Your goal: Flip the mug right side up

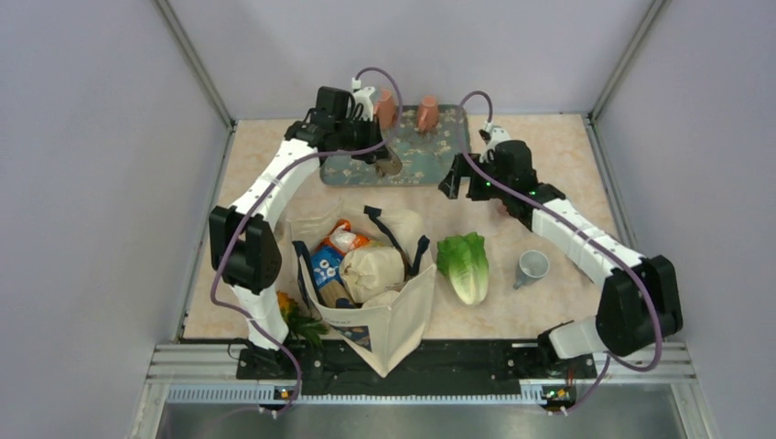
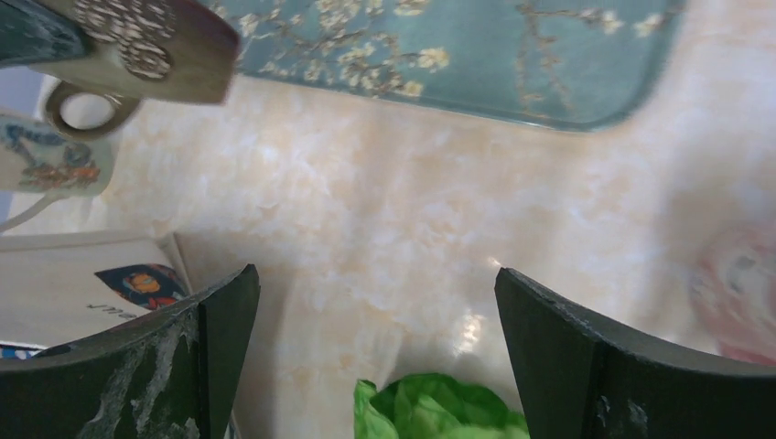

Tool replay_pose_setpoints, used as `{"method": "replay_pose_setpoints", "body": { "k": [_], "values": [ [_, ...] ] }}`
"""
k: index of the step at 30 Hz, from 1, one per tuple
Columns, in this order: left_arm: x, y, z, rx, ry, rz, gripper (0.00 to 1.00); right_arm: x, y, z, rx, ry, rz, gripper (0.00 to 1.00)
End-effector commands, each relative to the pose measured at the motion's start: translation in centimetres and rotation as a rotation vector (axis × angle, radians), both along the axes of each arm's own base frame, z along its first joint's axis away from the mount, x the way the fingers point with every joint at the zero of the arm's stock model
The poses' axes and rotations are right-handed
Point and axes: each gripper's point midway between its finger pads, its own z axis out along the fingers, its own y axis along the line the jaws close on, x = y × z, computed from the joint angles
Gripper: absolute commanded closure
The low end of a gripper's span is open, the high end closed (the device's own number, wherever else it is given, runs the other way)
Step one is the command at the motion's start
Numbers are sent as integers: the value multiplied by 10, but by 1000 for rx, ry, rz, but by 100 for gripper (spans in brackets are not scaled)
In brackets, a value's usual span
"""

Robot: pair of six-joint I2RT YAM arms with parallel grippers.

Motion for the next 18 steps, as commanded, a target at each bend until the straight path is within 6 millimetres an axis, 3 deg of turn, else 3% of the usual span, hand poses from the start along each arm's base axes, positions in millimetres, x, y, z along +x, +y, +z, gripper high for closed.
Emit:
{"method": "replay_pose_setpoints", "body": {
  "k": [1,6,9,14,18],
  "values": [
    [17,19,67,123,-296,-21,100,-6,-42,42,-100,-56,-170,1],
    [16,51,98,256,-395,-3,100,-21,-69,34,-179,-14,-267,1],
    [17,85,113,329,-423,78,100,-28,-76,31,-186,10,-299,1],
    [10,156,124,434,-406,183,100,-40,-81,29,-175,23,-314,1],
    [0,230,119,534,-335,301,100,-46,-82,31,-172,25,-309,1]
  ]
}}
